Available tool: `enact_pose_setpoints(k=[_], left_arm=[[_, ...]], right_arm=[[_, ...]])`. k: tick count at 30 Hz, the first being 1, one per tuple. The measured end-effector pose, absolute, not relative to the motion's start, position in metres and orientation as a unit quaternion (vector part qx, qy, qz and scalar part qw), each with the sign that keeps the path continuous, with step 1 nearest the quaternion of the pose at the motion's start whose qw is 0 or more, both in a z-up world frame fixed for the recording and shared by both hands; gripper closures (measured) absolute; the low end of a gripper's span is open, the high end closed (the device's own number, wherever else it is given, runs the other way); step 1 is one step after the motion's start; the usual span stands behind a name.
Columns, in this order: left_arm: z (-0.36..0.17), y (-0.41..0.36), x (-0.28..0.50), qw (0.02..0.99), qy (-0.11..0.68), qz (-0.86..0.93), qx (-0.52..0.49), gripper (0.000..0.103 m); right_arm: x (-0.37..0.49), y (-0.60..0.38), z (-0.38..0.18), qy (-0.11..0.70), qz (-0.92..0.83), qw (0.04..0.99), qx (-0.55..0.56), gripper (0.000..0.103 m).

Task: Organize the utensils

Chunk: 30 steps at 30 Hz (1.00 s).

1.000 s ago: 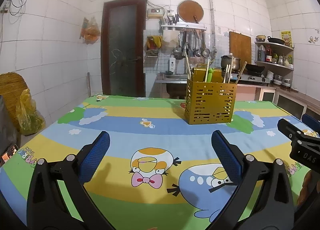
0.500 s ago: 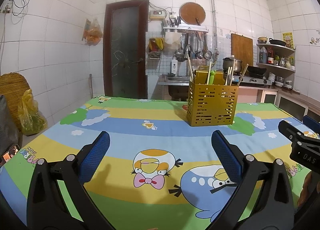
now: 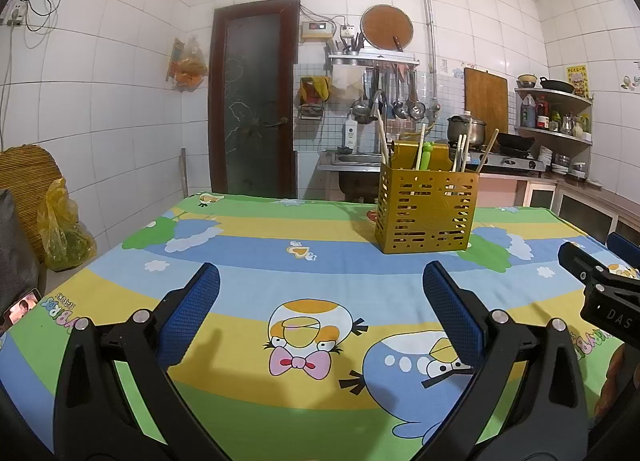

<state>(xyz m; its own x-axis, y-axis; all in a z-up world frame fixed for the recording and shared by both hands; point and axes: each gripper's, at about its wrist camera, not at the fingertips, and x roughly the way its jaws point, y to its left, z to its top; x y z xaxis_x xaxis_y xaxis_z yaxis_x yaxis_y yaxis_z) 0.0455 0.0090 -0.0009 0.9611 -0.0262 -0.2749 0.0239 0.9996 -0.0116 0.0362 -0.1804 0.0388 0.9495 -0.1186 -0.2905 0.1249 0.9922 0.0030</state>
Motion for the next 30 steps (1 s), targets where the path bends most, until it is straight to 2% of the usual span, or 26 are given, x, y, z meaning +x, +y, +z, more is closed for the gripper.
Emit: enact_pose_setpoints(k=[30], left_arm=[[0.0007,0.0082,0.0409,0.991,0.134,-0.012,-0.006,0.005]], right_arm=[[0.0360,-0.1807,0.0388,0.146,-0.062,0.987,0.010,0.004]])
